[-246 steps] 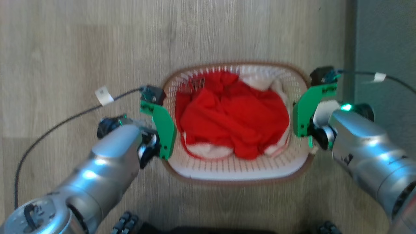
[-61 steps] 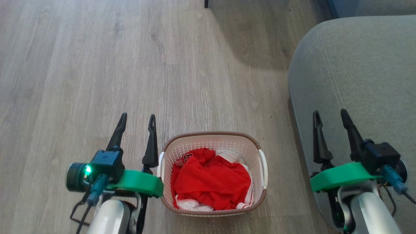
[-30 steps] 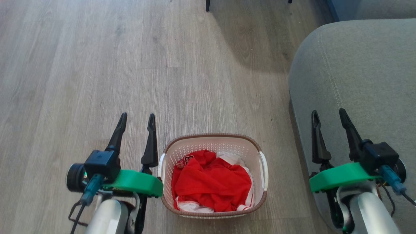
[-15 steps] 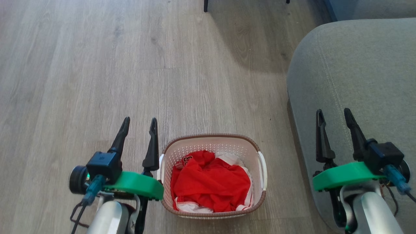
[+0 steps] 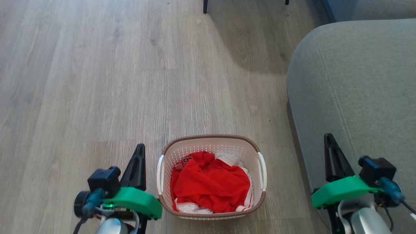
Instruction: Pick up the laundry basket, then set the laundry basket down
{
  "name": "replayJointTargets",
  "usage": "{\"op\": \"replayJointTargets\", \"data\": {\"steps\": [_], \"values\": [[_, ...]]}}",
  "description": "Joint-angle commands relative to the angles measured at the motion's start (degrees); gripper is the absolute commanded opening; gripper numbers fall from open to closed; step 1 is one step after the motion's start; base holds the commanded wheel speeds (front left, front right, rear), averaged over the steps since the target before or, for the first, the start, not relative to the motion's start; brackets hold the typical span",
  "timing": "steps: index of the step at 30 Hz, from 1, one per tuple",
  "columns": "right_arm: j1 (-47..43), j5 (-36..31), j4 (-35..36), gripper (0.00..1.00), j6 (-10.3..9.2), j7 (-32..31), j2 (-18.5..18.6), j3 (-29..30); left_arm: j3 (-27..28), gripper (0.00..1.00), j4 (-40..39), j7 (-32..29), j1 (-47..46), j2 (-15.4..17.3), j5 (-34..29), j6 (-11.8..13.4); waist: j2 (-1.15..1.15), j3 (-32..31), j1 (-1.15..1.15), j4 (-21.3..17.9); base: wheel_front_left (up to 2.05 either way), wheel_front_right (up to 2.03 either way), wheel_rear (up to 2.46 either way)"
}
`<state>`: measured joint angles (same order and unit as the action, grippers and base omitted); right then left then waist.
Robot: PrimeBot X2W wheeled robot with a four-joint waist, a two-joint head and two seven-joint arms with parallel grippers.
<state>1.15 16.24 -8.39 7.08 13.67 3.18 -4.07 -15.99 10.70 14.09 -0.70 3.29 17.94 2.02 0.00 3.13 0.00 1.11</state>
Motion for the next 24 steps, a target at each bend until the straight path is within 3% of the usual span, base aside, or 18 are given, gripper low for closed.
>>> {"op": "replayJointTargets", "data": {"steps": [1, 24], "values": [[2.23, 1.87, 1.63, 0.00, 0.03, -0.22, 0.33, 0.26, 0.87, 0.00, -1.71, -0.41, -2.61, 0.18, 1.78, -0.34, 0.00, -0.05, 0.00, -0.01, 0.00, 0.00, 0.00], [2.78, 17.38, 0.18, 0.00, 0.10, -3.31, 0.98, 1.24, 3.95, 0.00, -0.36, -3.48, -3.30, 0.91, 17.06, -2.24, 0.00, -0.63, 0.00, -0.23, 0.00, 0.00, 0.00]]}}
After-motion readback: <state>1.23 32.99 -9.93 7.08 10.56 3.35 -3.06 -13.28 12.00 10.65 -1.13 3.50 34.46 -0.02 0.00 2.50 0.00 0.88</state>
